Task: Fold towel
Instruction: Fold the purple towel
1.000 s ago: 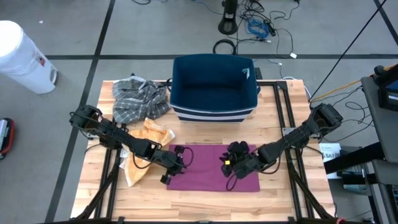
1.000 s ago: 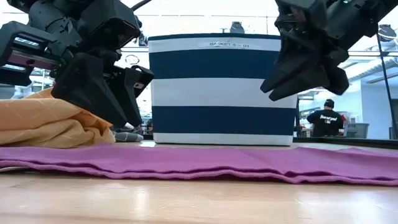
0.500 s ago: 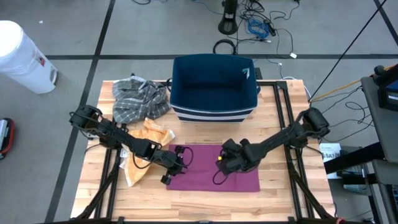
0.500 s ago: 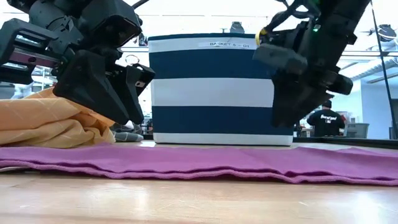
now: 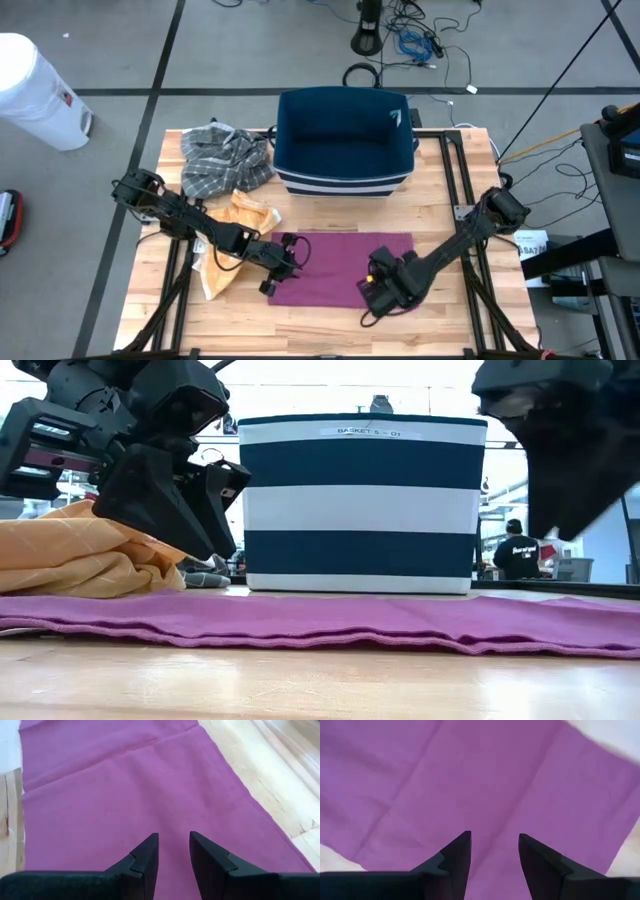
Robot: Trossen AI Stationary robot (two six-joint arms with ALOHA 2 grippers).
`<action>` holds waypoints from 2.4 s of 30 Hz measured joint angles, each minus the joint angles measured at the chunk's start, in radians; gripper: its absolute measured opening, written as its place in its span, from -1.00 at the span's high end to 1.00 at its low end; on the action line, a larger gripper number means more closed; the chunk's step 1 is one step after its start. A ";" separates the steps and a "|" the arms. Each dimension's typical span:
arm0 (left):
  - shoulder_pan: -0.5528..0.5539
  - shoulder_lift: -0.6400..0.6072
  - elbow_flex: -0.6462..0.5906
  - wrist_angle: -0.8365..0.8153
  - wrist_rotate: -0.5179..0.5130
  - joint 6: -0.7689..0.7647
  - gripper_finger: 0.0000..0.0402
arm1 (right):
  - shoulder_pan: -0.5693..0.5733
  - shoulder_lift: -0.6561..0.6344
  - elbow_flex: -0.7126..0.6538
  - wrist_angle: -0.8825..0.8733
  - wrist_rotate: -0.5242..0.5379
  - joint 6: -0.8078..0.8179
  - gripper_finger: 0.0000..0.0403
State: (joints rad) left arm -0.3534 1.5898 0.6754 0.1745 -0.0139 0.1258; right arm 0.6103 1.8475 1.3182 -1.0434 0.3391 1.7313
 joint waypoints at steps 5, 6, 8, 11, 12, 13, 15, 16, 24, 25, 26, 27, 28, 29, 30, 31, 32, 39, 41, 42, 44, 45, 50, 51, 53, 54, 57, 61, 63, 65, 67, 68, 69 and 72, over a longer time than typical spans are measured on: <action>0.000 0.000 0.000 0.015 -0.002 0.016 0.42 | 0.010 0.036 0.000 0.018 -0.011 0.052 0.25; 0.000 0.000 0.000 0.021 -0.002 0.016 0.42 | 0.006 0.047 -0.001 0.032 -0.012 0.051 0.25; 0.000 0.000 0.000 0.028 -0.002 0.020 0.42 | -0.006 0.065 -0.001 0.049 -0.021 0.044 0.25; 0.000 0.000 0.000 0.027 -0.002 0.036 0.42 | -0.017 0.083 -0.001 0.042 -0.026 0.039 0.25; 0.000 0.000 0.000 0.029 -0.002 0.037 0.42 | -0.017 0.088 -0.001 0.032 -0.026 0.039 0.25; 0.000 0.000 0.000 0.028 -0.002 0.037 0.42 | -0.017 0.091 -0.001 0.018 -0.030 0.039 0.25; 0.000 0.000 0.000 0.027 -0.002 0.037 0.42 | -0.019 0.095 -0.001 -0.011 -0.045 0.041 0.25; 0.000 0.000 0.000 0.027 -0.002 0.037 0.42 | -0.020 0.096 -0.001 -0.025 -0.055 0.045 0.25; 0.000 0.000 0.000 0.027 -0.002 0.035 0.42 | -0.028 0.099 -0.001 -0.012 -0.054 0.041 0.25; 0.000 0.000 0.000 0.027 -0.002 0.032 0.42 | -0.028 0.100 -0.001 -0.002 -0.054 0.041 0.25; 0.000 0.000 0.000 0.026 -0.002 0.032 0.42 | -0.029 0.101 -0.001 0.004 -0.054 0.040 0.25; 0.000 0.000 0.000 0.026 -0.002 0.032 0.42 | -0.029 0.101 -0.001 0.009 -0.054 0.040 0.25; 0.000 0.000 0.000 0.026 -0.001 0.032 0.42 | -0.029 0.101 -0.001 0.015 -0.054 0.040 0.25; -0.002 0.000 0.000 0.026 -0.001 0.031 0.42 | -0.030 0.104 -0.001 0.021 -0.054 0.041 0.25; -0.003 0.000 0.000 0.026 -0.001 0.030 0.42 | -0.031 0.109 -0.001 0.023 -0.054 0.042 0.25; -0.003 0.000 0.000 0.027 -0.001 0.031 0.42 | -0.032 0.115 -0.001 0.022 -0.056 0.042 0.25; -0.002 0.000 0.000 0.026 -0.001 0.031 0.42 | -0.034 0.123 -0.001 0.022 -0.059 0.043 0.25; -0.007 0.000 0.000 0.025 0.001 0.019 0.42 | -0.035 0.161 -0.001 0.020 -0.079 0.045 0.26; -0.007 0.000 0.000 0.024 0.001 0.018 0.42 | -0.035 0.161 -0.001 0.022 -0.077 0.045 0.30; -0.007 0.000 0.000 0.024 0.001 0.018 0.42 | -0.035 0.161 -0.001 0.023 -0.077 0.045 0.33; -0.007 0.000 0.000 0.024 0.001 0.018 0.42 | -0.036 0.162 -0.001 0.023 -0.077 0.045 0.45; -0.007 0.000 0.000 0.024 0.001 0.018 0.42 | -0.036 0.162 -0.001 0.026 -0.076 0.044 0.52; -0.007 0.000 0.000 0.024 0.001 0.018 0.42 | -0.036 0.162 -0.001 0.051 -0.076 0.027 0.93; -0.007 0.000 0.000 0.024 0.001 0.018 0.42 | -0.036 0.162 -0.001 0.054 -0.076 0.020 0.96; -0.007 0.000 0.000 0.024 0.001 0.018 0.42 | -0.036 0.162 -0.001 0.056 -0.076 0.018 0.96; -0.007 0.000 0.000 0.024 0.001 0.018 0.42 | -0.036 0.163 -0.001 0.056 -0.076 0.019 0.96; -0.007 0.000 0.000 0.023 0.001 0.015 0.42 | -0.036 0.163 -0.001 0.050 -0.069 0.013 0.99; -0.007 0.000 0.000 0.021 0.001 0.015 0.42 | -0.033 0.157 0.002 0.030 -0.041 0.015 1.00; -0.007 0.000 0.000 0.021 0.001 0.015 0.42 | -0.033 0.150 0.027 -0.001 -0.027 0.014 1.00; -0.007 0.000 0.000 0.021 0.001 0.016 0.42 | -0.033 0.147 0.067 -0.039 0.001 0.004 1.00; -0.007 0.000 0.000 0.021 0.001 0.016 0.42 | -0.034 0.147 0.110 -0.085 0.020 -0.011 1.00; -0.007 0.000 0.000 0.021 0.001 0.018 0.42 | -0.037 0.147 0.132 -0.100 0.025 -0.023 1.00; -0.007 0.000 0.000 0.021 0.000 0.022 0.42 | -0.042 0.146 0.151 -0.103 0.027 -0.037 1.00; -0.007 0.000 0.000 0.021 0.000 0.025 0.42 | -0.071 0.146 0.178 -0.080 0.025 -0.098 1.00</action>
State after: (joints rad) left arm -0.3603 1.5898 0.6754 0.1959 -0.0135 0.1508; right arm 0.5393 1.9930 1.4959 -1.1230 0.3637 1.6332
